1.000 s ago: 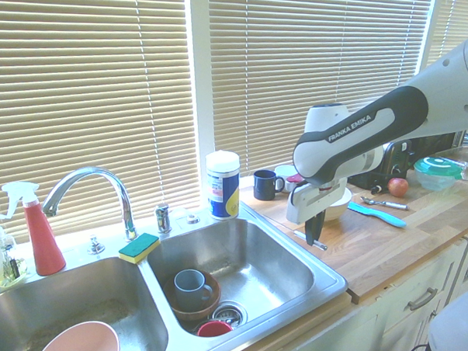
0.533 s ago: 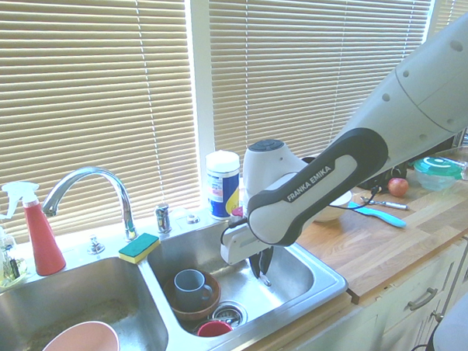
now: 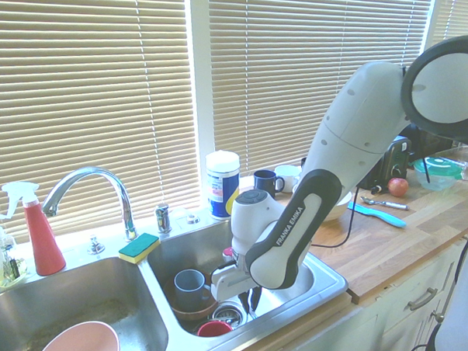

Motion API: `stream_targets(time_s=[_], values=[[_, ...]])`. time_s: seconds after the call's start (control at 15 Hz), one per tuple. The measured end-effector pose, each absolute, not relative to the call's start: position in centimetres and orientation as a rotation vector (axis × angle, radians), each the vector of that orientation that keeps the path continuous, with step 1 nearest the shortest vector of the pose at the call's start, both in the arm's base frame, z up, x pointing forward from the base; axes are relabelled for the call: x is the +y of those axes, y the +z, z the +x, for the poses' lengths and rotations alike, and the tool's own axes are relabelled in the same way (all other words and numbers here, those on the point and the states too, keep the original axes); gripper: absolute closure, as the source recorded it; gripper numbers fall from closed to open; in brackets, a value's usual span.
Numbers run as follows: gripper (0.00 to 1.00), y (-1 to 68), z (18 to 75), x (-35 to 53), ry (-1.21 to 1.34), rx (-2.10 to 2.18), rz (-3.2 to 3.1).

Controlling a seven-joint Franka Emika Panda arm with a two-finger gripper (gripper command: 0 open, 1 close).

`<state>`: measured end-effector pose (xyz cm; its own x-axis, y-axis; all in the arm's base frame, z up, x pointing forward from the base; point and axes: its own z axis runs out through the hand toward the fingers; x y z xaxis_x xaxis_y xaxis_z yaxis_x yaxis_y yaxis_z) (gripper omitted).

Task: Put the knife into the sink

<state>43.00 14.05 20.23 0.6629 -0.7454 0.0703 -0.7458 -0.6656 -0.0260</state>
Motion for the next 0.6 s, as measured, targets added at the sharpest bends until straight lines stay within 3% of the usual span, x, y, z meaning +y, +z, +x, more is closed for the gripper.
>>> stream_targets(time_s=[0.27, 0.33, 0.6], values=[[1.00, 15.1, 44.1, 13.4, 0.054, -1.286, 2.852], [0.00, 14.2, 44.4, 13.2, 0.042, -1.290, 2.848], [0.00, 13.0, 44.9, 12.9, 0.021, -1.313, 2.823]])
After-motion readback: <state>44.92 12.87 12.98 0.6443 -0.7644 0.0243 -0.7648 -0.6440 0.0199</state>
